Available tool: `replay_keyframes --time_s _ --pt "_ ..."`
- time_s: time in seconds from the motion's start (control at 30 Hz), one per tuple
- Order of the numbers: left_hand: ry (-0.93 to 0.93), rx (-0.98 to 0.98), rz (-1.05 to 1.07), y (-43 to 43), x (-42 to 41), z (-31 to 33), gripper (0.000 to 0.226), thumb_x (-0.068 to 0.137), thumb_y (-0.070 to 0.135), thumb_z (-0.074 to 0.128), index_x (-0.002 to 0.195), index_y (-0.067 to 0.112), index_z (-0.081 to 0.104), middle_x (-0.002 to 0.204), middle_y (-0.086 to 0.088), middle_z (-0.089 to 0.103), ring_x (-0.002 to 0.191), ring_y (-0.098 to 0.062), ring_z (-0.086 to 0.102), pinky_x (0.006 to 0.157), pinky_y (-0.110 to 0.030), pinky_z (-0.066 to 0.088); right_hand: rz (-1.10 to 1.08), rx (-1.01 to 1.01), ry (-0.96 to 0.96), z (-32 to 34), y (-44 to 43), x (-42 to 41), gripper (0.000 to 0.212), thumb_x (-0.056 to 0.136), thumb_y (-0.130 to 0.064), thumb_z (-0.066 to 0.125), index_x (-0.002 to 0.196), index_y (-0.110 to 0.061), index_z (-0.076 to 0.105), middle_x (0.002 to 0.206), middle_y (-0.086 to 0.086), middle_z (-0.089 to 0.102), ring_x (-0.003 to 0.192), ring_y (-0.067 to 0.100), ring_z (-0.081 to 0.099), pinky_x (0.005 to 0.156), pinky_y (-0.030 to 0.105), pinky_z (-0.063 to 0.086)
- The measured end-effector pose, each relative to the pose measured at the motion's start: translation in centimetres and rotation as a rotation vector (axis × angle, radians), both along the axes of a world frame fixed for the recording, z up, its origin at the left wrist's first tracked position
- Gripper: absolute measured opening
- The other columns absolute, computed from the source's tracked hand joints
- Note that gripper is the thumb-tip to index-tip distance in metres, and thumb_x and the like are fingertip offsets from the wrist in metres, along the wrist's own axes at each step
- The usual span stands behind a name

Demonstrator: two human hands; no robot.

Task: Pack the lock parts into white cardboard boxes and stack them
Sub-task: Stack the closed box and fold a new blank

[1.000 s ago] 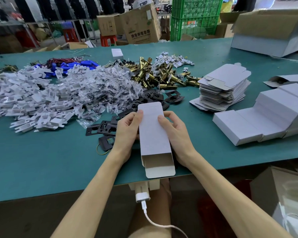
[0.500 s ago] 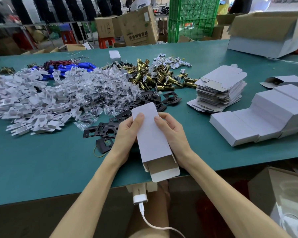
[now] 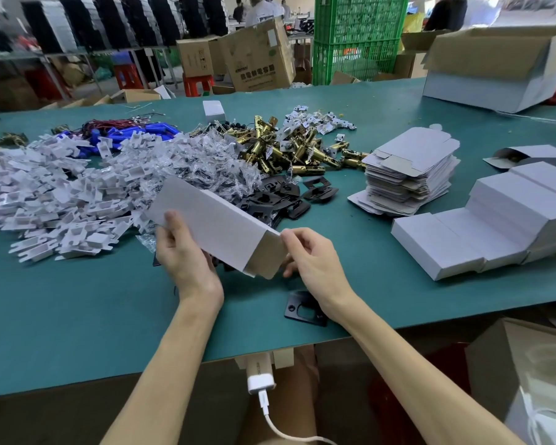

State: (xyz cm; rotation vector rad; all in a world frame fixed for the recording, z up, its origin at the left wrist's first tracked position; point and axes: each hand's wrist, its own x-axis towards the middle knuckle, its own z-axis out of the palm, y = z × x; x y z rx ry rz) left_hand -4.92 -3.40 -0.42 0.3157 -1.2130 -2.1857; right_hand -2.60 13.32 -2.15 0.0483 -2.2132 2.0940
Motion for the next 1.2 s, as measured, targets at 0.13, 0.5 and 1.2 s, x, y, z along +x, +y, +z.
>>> replay_keyframes --time_s 0.13,0.5,1.2 --pt "0.139 0.063 -0.020 -0.1 0.1 0.8 0.019 0.110 0.032 0.050 0.116 0.028 0.067 0.106 0.015 0.077 0.101 -0.004 0.071 0.083 -0.022 0.055 -0.050 0.014 -0.005 0.2 -0.4 0.1 0.022 0.103 -0.039 0.057 0.105 -0.018 0.059 0.080 0.006 0.063 0.052 0.011 0.055 0.049 0.029 0.049" --pt "0.302 -0.760 -0.196 2.2 2.2 -0.7 0.029 0.108 0.018 0.049 0.080 0.013 0.047 0.072 0.014 0.051 0.069 0.003 0.045 0.066 -0.016 0.038 0.086 -0.350 -0.023 0.9 0.1 0.1 0.081 0.098 -0.049 0.054 0.162 -0.017 0.016 0.102 0.001 0.074 0.093 0.030 0.073 0.070 0.036 0.060" --pt "0.449 -0.928 -0.418 3.3 2.3 -0.4 0.039 0.112 0.032 0.038 0.121 0.006 0.066 0.130 -0.012 0.062 0.128 -0.027 0.058 0.105 -0.032 0.043 0.160 -0.473 0.024 1.2 0.6 0.5 0.074 0.083 -0.069 0.062 0.144 -0.029 0.048 0.138 0.006 0.063 0.115 0.039 0.068 0.101 0.053 0.054"
